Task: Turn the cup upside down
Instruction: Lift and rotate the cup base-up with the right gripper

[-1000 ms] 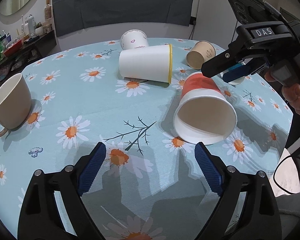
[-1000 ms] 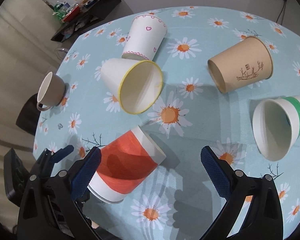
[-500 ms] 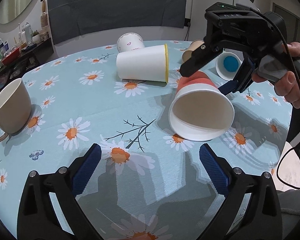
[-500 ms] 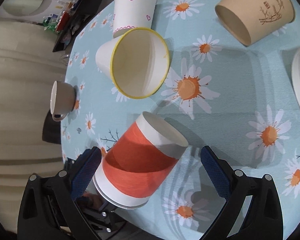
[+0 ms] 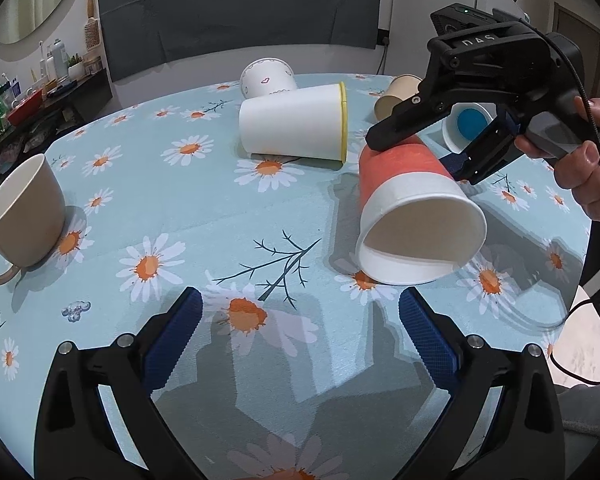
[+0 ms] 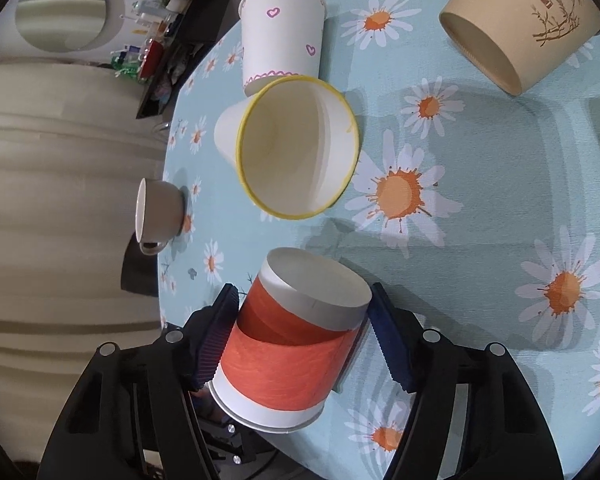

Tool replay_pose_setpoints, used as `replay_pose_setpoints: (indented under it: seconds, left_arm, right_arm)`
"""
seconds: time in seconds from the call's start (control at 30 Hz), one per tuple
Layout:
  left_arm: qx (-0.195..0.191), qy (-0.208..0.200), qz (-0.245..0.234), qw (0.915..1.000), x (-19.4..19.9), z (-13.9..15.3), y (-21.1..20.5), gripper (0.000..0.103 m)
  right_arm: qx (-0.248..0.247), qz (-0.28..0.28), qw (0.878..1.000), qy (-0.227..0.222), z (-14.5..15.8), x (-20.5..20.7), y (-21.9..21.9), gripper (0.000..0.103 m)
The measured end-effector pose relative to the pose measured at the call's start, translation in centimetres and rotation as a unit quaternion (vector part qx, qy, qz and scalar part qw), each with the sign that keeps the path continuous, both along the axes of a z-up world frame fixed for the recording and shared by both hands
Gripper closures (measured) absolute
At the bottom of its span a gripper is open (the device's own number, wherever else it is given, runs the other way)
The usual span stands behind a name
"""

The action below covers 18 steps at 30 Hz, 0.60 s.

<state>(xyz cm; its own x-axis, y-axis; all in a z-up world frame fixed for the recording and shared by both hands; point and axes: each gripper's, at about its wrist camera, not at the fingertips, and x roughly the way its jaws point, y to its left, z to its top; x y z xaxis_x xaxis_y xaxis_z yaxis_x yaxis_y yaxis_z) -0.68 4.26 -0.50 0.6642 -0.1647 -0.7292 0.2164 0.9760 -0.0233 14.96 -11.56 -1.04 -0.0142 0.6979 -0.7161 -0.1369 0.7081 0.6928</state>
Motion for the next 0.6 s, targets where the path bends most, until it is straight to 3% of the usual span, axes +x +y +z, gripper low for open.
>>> replay_pose_setpoints:
  seconds: [0.27,0.6]
  left_arm:
    - [0.03,0.001,-0.006,0.9995,1.3,1.0,-2.3,0.007]
    - [0.063,0.002,-0.02,0.9978,2.1,1.7,-6.5,0.006]
  right_arm:
    - [-0.026,-0.019,0.996,-0.089,2.4,0.2,-3.7,0.042]
    - [-0.075,-0.048,0.969,-0.23,5.8,-0.9,-8.2,0.043]
